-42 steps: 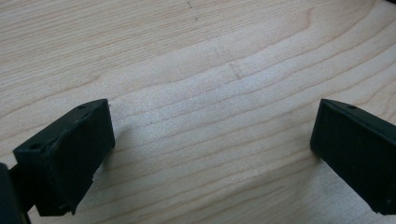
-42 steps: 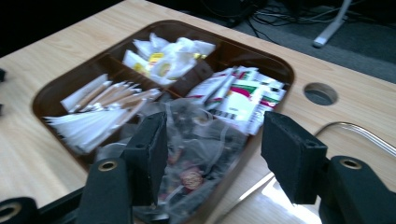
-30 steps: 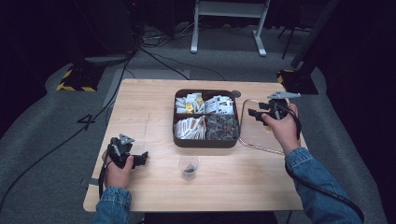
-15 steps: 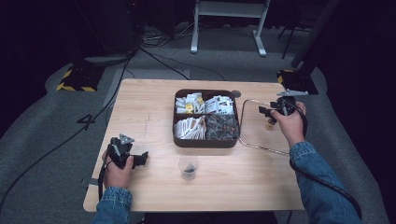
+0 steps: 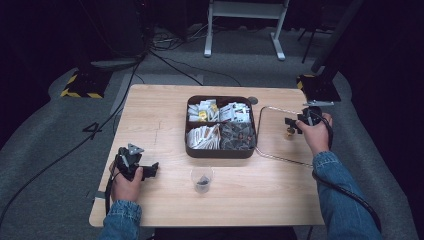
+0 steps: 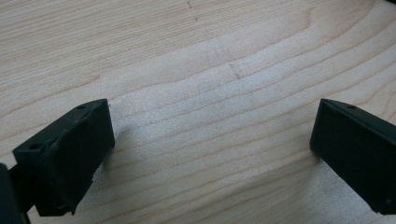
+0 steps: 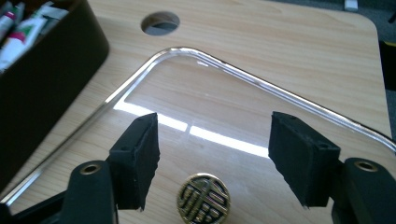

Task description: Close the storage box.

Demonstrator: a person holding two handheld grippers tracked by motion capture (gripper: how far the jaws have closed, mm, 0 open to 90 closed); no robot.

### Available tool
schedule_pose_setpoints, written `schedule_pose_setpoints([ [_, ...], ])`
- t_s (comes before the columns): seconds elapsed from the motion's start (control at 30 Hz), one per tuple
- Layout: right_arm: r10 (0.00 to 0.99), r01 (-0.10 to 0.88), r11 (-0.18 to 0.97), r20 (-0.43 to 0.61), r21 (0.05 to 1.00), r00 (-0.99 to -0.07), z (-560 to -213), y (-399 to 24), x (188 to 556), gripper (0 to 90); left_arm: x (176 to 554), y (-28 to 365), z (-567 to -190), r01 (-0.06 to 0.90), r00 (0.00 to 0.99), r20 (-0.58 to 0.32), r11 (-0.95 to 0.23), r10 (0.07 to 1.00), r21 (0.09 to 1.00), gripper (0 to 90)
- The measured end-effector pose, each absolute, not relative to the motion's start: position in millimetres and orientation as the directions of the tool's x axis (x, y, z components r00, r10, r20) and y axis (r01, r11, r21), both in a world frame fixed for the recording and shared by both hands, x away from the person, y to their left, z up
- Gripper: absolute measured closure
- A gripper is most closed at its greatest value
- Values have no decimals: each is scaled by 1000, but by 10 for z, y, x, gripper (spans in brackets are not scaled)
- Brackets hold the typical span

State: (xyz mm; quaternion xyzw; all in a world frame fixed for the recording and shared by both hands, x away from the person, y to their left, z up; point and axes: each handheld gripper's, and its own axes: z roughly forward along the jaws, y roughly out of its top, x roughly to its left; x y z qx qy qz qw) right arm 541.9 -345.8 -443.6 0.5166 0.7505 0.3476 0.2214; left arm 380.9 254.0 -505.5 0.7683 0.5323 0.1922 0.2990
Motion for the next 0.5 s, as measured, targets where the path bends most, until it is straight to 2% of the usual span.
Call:
schedule_pose_setpoints([
  [0.5,940,695,194,71,693,-333,-4703,-3527,5398,374,3808,2539,-5055,704,359,-23,-254,933,664,1],
])
